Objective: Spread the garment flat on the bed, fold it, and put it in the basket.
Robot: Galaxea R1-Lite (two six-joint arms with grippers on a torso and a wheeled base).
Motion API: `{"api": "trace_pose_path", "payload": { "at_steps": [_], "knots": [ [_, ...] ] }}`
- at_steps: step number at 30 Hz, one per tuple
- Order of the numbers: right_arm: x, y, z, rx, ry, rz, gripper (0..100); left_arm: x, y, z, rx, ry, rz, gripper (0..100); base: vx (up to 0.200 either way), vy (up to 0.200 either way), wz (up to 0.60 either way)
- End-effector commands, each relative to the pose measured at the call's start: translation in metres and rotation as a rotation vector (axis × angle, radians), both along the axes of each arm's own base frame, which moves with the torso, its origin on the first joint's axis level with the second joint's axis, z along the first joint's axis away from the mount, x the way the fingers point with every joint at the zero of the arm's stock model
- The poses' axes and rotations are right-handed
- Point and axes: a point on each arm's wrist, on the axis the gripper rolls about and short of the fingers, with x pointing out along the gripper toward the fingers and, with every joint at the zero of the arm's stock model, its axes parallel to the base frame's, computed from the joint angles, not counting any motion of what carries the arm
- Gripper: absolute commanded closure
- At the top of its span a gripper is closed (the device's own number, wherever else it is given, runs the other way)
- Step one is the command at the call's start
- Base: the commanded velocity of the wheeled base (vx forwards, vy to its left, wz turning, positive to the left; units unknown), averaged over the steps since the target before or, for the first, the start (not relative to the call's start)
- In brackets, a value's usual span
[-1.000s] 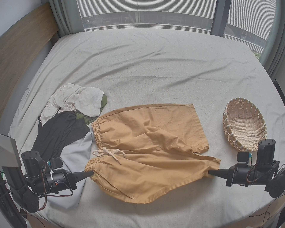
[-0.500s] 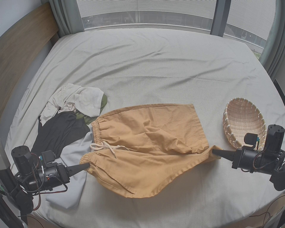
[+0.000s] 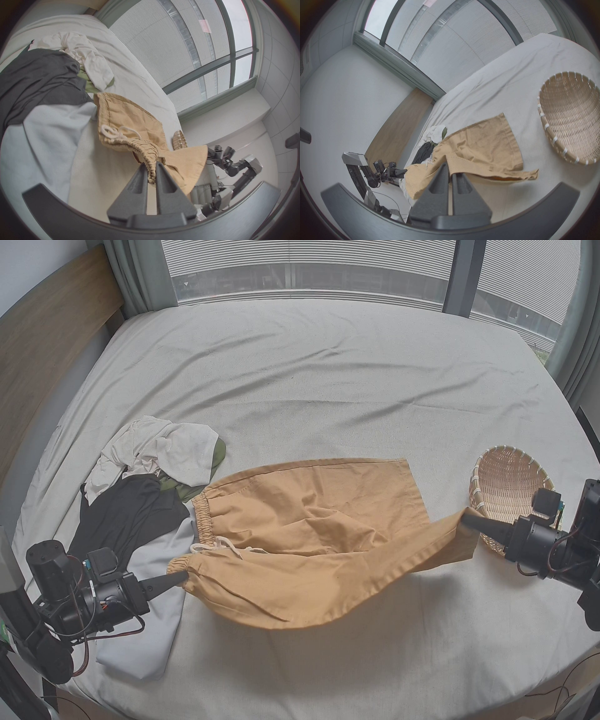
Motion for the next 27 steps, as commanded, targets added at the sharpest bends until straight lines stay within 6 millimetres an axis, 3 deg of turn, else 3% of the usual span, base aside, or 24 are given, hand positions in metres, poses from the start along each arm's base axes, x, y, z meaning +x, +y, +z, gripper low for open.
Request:
{"api": "trace_pose_path", "payload": {
  "at_steps": [1, 16, 27],
  "knots": [
    [0.019, -0.009, -0.008, 0.043, -0.003, -0.054, 100, 0.015, -0.002, -0.007, 0.017, -0.002, 0.028, 100, 0.000, 0.000, 0.00],
    [0.065, -0.011, -0.041, 0.096, -0.045, -0.094, 100, 0.032, -0.003, 0.005, 0.009, -0.085, 0.043, 100, 0.000, 0.000, 0.00],
    [0.091, 0.000, -0.027, 0.172, -0.113, -0.066, 100, 0.046, -0.002, 0.014, -0.026, -0.113, 0.129, 100, 0.000, 0.000, 0.00]
  ]
}}
